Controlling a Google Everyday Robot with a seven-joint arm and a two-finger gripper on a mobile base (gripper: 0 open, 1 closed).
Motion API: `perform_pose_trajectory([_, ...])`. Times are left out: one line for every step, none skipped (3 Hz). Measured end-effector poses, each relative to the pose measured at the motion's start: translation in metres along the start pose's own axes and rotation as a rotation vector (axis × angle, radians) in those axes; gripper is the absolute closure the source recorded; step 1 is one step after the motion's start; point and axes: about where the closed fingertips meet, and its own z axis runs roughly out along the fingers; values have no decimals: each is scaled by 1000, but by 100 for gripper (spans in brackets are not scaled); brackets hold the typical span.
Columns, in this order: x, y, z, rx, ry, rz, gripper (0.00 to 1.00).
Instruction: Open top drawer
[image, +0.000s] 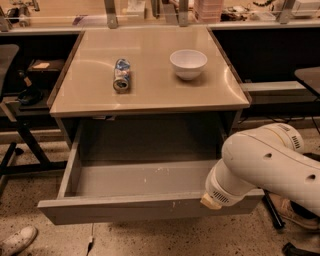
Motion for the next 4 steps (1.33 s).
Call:
perform_pose_trajectory([2,3,-1,-2,1,8,100])
perform_pose_trajectory([4,7,-2,-7,8,18,100])
perform_pose_trajectory([5,9,-3,-11,13,26,100])
perform_pose_trajectory([6,12,-4,-16,14,33,100])
